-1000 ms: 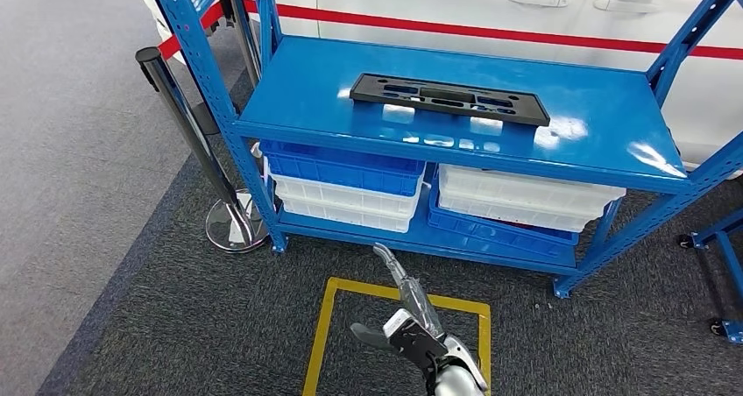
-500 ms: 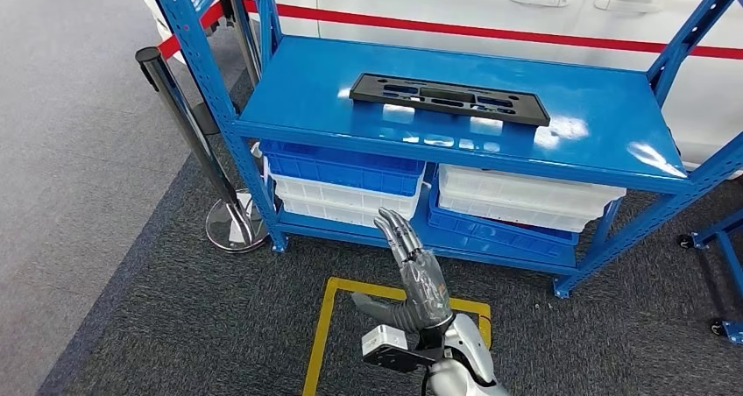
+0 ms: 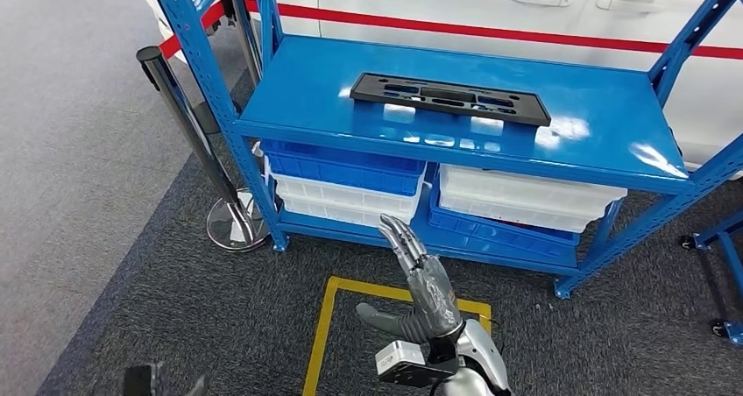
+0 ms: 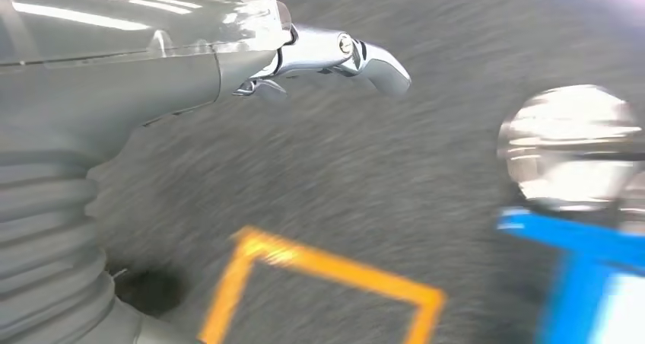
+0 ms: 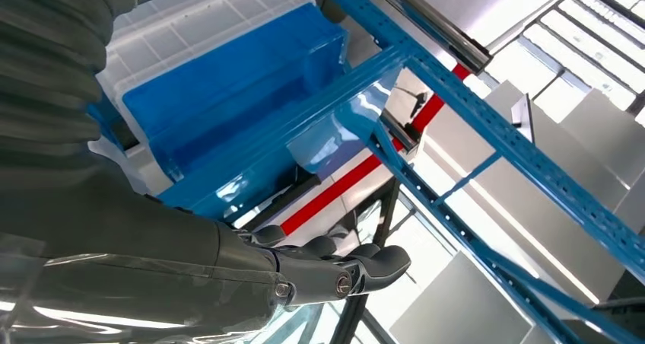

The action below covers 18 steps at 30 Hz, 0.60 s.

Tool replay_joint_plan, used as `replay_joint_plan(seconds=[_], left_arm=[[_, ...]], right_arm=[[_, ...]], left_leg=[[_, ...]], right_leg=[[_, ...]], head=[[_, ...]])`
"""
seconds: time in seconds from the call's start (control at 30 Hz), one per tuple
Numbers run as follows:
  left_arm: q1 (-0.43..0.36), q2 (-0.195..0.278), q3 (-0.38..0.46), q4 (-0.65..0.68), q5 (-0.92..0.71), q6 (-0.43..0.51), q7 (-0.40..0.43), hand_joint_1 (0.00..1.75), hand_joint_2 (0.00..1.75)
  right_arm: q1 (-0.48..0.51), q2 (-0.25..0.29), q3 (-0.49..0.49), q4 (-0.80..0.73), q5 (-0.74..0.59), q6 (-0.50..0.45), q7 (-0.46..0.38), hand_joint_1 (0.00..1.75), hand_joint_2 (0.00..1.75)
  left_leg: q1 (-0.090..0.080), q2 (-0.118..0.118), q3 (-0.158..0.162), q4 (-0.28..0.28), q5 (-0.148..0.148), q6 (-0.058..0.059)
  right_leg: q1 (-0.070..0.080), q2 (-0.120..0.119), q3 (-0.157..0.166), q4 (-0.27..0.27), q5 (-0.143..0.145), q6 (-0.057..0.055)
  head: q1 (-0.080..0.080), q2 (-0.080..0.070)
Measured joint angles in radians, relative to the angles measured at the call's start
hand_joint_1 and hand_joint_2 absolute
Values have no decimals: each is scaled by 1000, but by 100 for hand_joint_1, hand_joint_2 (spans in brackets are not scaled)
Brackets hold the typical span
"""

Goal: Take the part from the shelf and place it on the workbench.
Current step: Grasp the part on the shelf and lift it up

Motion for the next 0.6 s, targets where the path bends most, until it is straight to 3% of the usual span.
replay_joint_plan(seconds=[0.07,0.13,0.23,0.3,0.4,0.47,0.53,0.6], left_arm=[[4,-19,162,-151,-262,-11,35,0,175],[3,-65,267,-346,-501,8,96,0,175],[-10,-138,326,-568,-717,87,181,0,175],[-15,-166,332,-625,-815,169,206,0,175],[-30,-182,347,-586,-928,320,217,0,175],[-51,-184,367,-472,-1011,443,256,0,175],[-60,-180,387,-328,-1088,518,357,0,175],[-46,-175,396,-204,-1169,534,521,0,175]], right_arm=[[-5,3,0,0,6,8,5,0,175],[-12,9,1,0,18,16,14,0,175],[-25,21,3,0,31,23,25,0,175],[-27,28,3,0,33,25,27,0,175],[-29,33,6,0,33,25,29,0,175],[-33,35,12,2,27,24,27,0,175],[-41,35,21,8,12,18,22,0,175],[-50,35,29,15,-4,5,19,0,175]], left_leg=[[0,0,0,0,1,0],[-1,-1,-1,0,2,1],[-1,-1,-2,0,2,2],[-2,1,-1,0,1,2],[-3,0,-1,1,1,2],[-3,-1,-2,0,1,2],[-2,0,-2,0,0,1],[-2,2,-2,0,-1,1]], right_leg=[[-1,0,0,0,1,0],[-2,-1,1,0,1,0],[-3,0,3,0,1,0],[-4,2,3,0,2,0],[-4,0,3,0,1,0],[-4,-1,3,-1,1,1],[-4,0,2,0,0,1],[-4,3,1,0,0,1]], head=[[0,0],[0,0],[0,0],[0,0],[0,0],[0,0],[0,0],[0,0]])
